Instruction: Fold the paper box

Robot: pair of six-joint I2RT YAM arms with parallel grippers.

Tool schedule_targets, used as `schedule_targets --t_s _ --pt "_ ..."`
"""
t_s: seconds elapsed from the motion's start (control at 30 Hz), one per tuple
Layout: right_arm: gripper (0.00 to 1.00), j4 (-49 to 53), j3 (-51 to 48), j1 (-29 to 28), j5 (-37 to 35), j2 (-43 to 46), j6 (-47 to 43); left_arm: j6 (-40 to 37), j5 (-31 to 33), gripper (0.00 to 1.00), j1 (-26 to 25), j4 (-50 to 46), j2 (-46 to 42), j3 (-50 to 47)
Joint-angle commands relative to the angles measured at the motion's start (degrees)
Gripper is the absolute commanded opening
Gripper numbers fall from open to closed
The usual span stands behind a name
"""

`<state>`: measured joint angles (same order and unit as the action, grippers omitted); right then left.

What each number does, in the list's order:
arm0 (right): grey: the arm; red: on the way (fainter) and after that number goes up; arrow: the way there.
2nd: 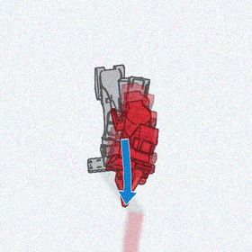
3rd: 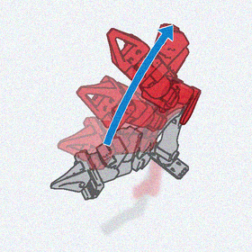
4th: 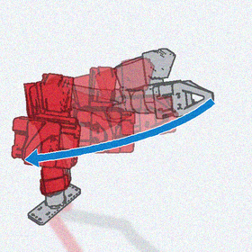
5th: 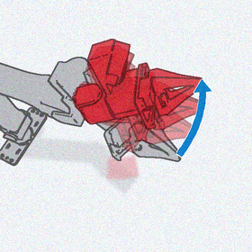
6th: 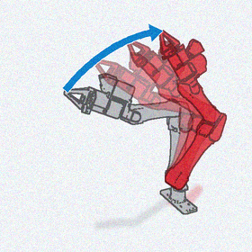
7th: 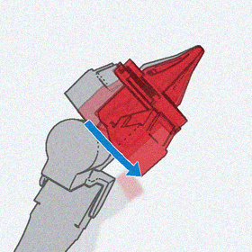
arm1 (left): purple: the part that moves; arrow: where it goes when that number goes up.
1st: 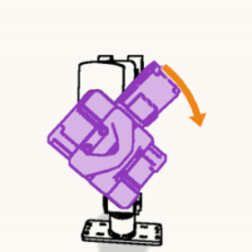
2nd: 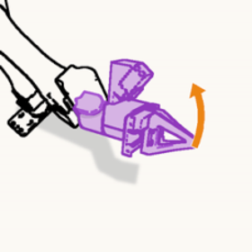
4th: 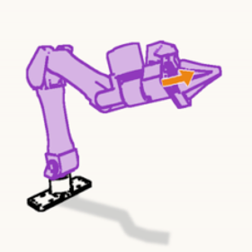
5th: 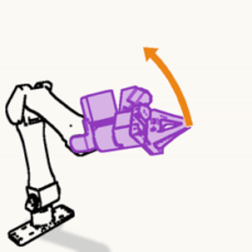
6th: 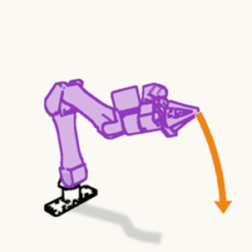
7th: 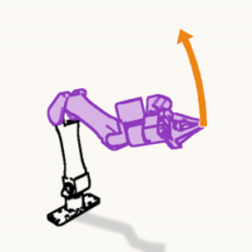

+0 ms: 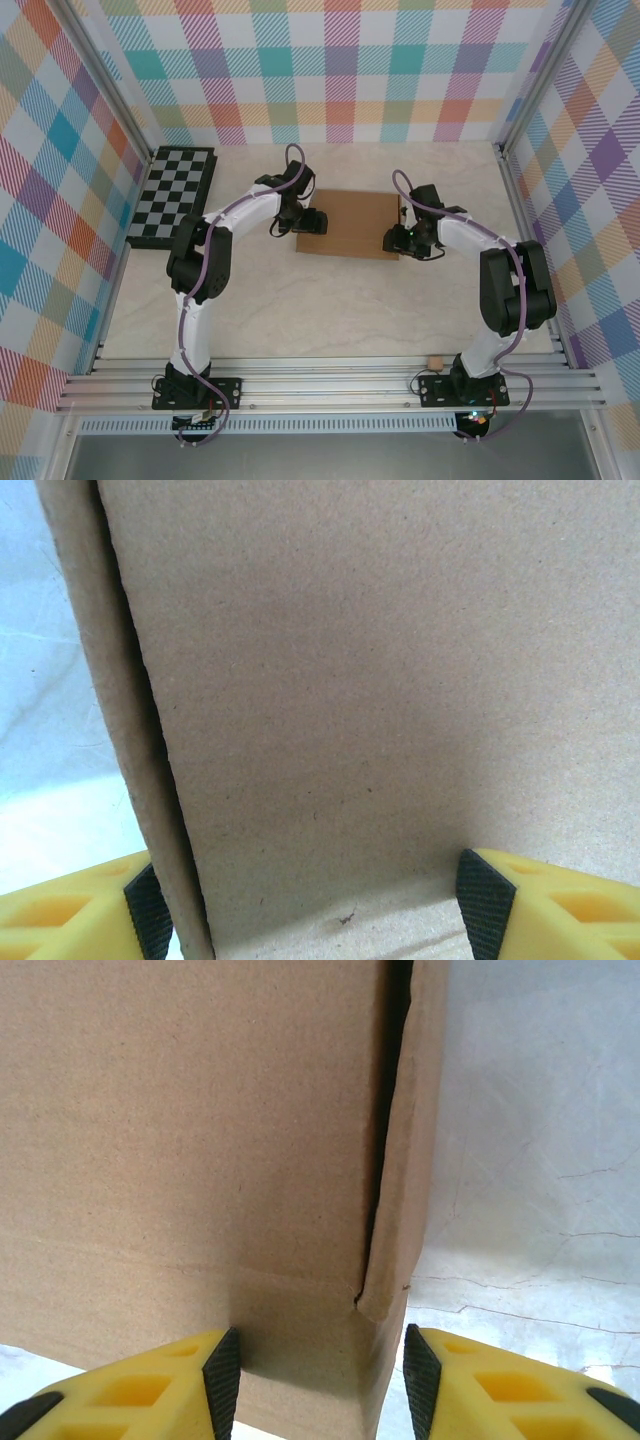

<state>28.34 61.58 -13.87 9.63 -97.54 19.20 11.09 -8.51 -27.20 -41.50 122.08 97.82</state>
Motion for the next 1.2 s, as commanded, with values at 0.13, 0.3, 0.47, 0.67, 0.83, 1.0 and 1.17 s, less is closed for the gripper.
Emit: schedule_targets --t_s 0.13,0.3,0.47,0.67,0.83,1.0,1.17 --pt "0.48 0.6 -1.19 0.17 0.39 0.22 0.48 -0.37 1.75 0.75 0.32 -3.86 3.78 -1.2" --pt "0.46 -0.53 -4.27 0.16 0.22 1.33 0.85 -0.41 1.75 0.75 0.33 -3.85 3.87 -1.23" --pt "0.45 -1.22 -6.95 0.16 0.04 2.59 1.54 -0.37 1.83 0.75 0.35 -3.93 4.3 -0.8" --pt "0.43 -0.74 -7.54 0.16 -0.52 2.81 1.46 -0.37 1.85 0.75 0.31 -4.22 4.56 -0.28" --pt "0.36 0.28 -6.02 0.16 -1.99 1.29 2.55 -0.45 1.92 0.75 0.31 -4.48 4.67 -0.02" --pt "0.31 1.2 -5.05 0.2 -4.18 -0.44 5.04 -0.55 2.01 0.75 0.31 -4.65 4.65 -0.08" --pt "0.3 2.62 -4.25 0.59 -6.12 -2.77 7.8 -0.63 1.93 0.75 0.31 -4.56 4.67 -0.26"
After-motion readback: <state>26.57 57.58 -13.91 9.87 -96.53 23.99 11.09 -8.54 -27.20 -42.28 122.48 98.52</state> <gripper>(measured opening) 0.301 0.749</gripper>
